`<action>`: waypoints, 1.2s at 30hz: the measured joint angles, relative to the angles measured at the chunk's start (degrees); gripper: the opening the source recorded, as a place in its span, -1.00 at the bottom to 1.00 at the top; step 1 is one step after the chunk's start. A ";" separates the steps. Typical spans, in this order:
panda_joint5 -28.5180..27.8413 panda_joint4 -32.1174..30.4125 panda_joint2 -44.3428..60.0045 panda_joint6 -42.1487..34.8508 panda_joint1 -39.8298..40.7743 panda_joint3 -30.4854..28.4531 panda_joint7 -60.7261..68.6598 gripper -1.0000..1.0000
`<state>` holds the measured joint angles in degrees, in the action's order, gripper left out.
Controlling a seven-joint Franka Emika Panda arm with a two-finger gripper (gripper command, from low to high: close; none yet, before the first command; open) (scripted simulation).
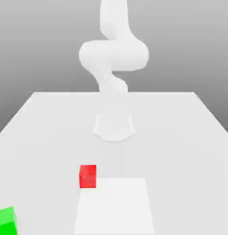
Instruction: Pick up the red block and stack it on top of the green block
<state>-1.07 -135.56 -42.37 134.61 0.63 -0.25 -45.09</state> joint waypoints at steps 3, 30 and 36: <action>-1.42 -5.38 5.10 4.08 0.92 -0.71 1.17 0.00; 6.64 -30.73 52.65 41.92 9.69 -1.80 19.08 -1.00; 1.43 -32.06 43.20 33.85 9.18 -3.72 15.26 -1.00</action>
<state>0.36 -167.63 0.83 168.47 9.81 -3.97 -29.82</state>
